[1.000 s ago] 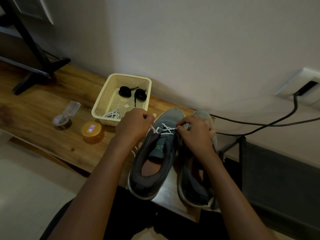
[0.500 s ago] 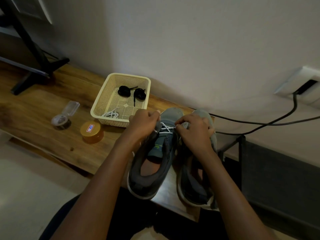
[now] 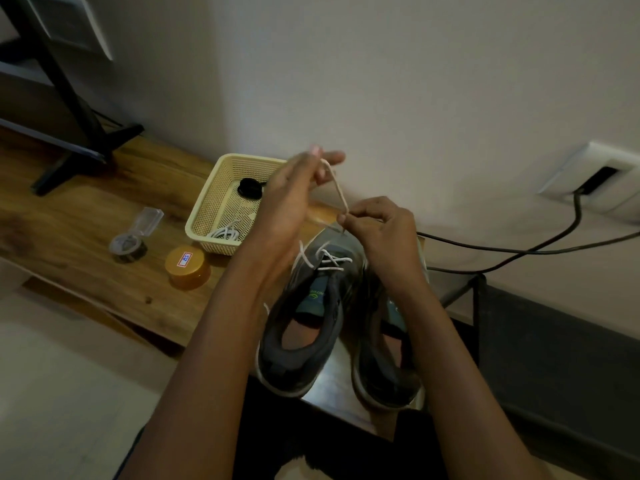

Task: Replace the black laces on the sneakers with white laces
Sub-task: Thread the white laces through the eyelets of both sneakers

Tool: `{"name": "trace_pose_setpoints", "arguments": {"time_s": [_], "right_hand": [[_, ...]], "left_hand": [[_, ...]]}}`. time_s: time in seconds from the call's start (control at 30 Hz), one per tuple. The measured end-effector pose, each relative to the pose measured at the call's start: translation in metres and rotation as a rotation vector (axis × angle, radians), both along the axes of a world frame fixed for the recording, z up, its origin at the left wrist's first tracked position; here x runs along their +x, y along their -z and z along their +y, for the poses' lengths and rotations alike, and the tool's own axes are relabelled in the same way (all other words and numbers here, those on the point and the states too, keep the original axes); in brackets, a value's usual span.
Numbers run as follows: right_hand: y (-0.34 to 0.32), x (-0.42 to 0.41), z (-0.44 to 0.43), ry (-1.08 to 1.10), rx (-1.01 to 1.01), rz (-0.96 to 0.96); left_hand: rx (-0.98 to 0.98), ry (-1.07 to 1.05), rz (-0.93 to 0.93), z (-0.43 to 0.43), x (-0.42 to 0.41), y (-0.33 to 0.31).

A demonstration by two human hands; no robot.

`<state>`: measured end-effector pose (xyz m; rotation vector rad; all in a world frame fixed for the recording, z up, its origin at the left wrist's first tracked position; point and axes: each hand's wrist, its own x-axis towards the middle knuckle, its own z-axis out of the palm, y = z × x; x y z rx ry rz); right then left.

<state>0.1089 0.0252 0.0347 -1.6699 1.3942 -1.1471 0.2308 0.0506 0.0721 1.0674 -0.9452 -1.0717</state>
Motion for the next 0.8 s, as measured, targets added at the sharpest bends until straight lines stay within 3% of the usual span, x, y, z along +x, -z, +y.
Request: {"name": "trace_pose_setpoints", "arguments": {"time_s": [0.13,0.23,0.4,0.8], "right_hand": [[0.011,-0.007,-0.006,0.098,0.034,0.245],[0.013,-0.009,-0.007,0.158,0.078,0.443],[0.019,-0.011,-0.006,0.168,0.102,0.631],[0.024,-0.011,-0.007,0.124,0.124,0.68]], "left_hand": [[-0.1,-0.022,0.595,0.0,0.02,-0.008],[-0.152,-0.087,0.773,0.0,0.03,-0.009],[-0.146,-0.268,0.845,0.002,0.042,-0.011],[-0.133,-0.41,0.724,0.004,0.047,-0.007]]}}
